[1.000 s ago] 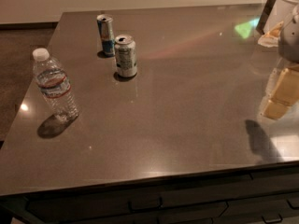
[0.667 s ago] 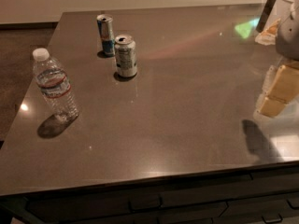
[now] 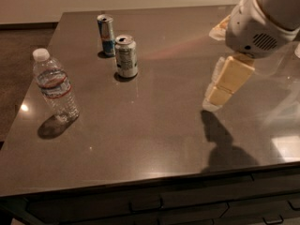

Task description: Knock water bottle over

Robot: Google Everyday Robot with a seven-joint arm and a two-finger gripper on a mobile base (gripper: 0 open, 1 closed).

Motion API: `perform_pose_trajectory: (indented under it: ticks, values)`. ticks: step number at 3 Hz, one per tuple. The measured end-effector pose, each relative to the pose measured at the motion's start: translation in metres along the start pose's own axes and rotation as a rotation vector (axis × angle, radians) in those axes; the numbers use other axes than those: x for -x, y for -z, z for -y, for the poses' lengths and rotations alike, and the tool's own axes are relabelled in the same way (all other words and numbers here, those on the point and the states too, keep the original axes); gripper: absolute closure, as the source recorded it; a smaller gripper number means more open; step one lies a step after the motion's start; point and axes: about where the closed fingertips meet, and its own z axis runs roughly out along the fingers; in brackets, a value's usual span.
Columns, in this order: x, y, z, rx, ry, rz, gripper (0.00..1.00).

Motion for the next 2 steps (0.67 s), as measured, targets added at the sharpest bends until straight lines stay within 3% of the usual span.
perform_pose_trajectory:
  ticks: [2]
  values:
    - [0.096,-0.065,-0.001,0.059,0.035,0.228,0.00]
